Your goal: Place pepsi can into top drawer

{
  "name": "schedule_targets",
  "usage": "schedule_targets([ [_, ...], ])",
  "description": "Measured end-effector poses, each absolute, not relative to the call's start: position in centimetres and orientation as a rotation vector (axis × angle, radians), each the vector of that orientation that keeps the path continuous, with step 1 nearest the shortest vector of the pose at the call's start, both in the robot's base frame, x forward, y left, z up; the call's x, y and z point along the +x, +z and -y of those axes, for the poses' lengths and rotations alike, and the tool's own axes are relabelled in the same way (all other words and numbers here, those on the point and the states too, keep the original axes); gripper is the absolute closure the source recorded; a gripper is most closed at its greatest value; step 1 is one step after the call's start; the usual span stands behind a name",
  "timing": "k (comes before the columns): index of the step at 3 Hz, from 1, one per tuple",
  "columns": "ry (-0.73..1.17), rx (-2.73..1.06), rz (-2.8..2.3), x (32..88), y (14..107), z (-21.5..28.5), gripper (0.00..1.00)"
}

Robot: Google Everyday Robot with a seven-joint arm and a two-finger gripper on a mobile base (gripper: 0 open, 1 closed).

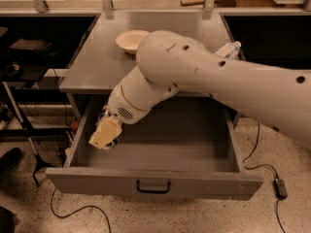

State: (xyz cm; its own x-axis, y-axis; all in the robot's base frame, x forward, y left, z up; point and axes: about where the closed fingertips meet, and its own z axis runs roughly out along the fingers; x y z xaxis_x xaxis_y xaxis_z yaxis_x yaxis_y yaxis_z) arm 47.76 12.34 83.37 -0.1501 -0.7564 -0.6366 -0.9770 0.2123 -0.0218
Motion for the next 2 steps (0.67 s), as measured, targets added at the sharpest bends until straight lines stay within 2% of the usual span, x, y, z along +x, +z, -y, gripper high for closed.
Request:
schedule_targets([
  [2, 0.612, -1.304, -2.316, 49.7, 76.5, -9.3, 1.0],
])
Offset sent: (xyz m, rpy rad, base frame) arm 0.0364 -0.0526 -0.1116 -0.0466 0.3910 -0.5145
